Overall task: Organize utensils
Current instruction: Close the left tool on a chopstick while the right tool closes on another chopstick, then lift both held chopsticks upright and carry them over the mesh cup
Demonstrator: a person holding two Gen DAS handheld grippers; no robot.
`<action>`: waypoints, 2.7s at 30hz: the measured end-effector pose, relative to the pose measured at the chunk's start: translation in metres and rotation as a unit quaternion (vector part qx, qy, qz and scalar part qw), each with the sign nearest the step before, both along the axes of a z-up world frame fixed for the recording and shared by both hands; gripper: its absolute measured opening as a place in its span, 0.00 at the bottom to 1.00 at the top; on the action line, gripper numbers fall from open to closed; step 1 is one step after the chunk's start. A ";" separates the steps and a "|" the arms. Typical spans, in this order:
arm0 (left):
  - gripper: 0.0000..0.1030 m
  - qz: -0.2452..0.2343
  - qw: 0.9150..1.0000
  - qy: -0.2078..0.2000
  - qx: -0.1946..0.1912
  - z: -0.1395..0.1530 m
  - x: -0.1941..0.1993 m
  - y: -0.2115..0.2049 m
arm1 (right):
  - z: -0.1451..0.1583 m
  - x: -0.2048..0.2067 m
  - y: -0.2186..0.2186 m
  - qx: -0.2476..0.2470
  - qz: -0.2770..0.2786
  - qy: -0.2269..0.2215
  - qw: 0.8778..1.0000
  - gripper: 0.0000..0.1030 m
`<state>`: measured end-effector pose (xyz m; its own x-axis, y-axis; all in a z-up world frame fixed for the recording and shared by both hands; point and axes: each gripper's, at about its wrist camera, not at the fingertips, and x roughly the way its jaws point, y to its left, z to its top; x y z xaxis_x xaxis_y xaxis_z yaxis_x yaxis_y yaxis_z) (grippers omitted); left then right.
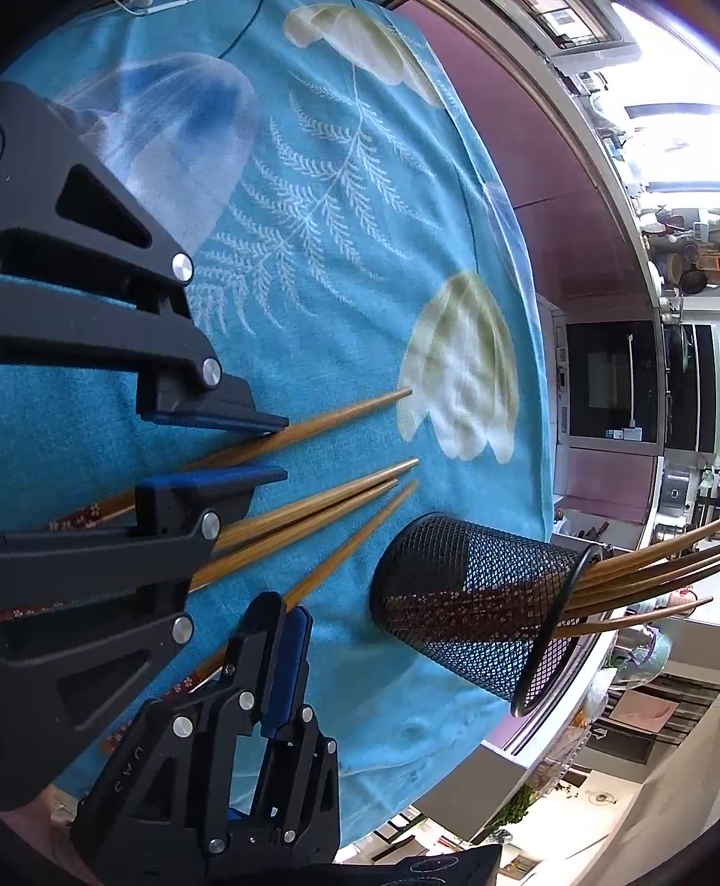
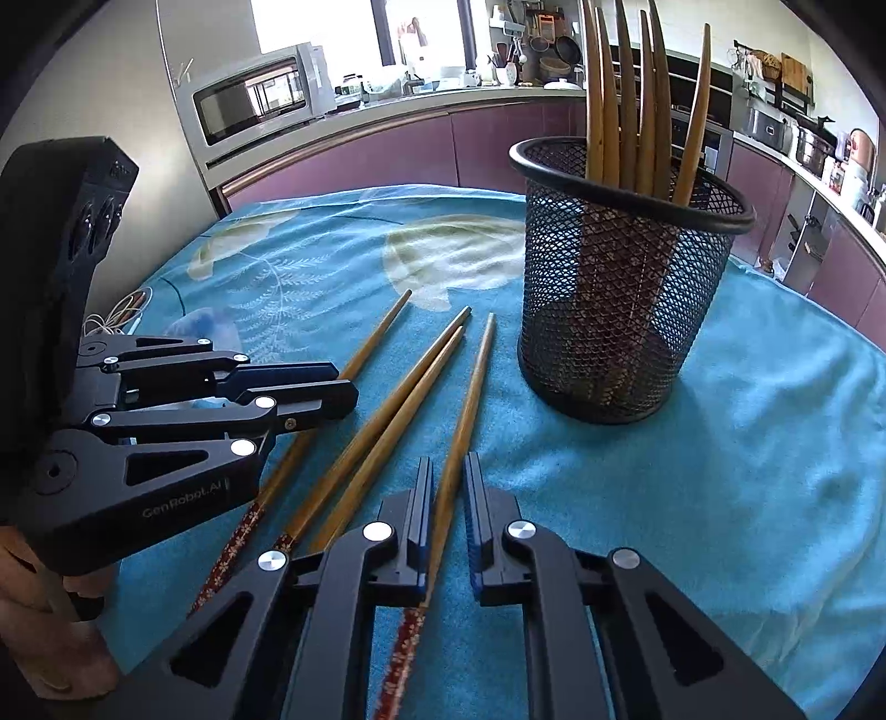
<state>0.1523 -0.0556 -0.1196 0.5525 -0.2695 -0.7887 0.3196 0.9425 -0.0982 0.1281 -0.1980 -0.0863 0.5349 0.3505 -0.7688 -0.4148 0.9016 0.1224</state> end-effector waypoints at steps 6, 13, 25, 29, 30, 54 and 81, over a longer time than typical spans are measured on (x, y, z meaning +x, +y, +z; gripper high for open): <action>0.08 0.004 1.000 0.004 -0.010 -0.001 -0.004 0.002 | 0.000 -0.002 -0.009 0.025 -0.004 0.010 1.000 0.06; 0.08 0.005 1.000 0.005 -0.018 0.002 -0.010 0.007 | 0.005 -0.007 -0.013 0.039 -0.001 0.008 0.999 0.06; 0.08 -0.018 0.997 -0.008 -0.071 0.030 -0.023 0.017 | 0.030 -0.017 -0.022 0.095 0.023 -0.018 0.995 0.06; 0.08 -0.028 0.995 -0.022 -0.096 0.050 -0.027 0.022 | 0.046 -0.021 -0.031 0.113 0.020 -0.038 0.993 0.06; 0.08 -0.031 0.994 -0.027 -0.102 0.055 -0.028 0.023 | 0.050 -0.021 -0.034 0.118 0.018 -0.044 0.992 0.06; 0.07 -0.049 0.973 -0.133 -0.182 0.156 -0.028 0.027 | 0.131 -0.015 -0.081 0.162 -0.010 -0.163 0.973 0.05; 0.07 -0.042 0.966 -0.203 -0.156 0.221 0.013 -0.023 | 0.158 0.048 -0.087 0.143 -0.037 -0.187 0.971 0.05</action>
<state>0.1654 -0.0781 0.1017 0.7649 -0.5171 -0.3841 0.4664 0.8559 -0.2233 0.1760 -0.2853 0.0716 0.7897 0.4708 -0.3934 -0.4137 0.8821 0.2252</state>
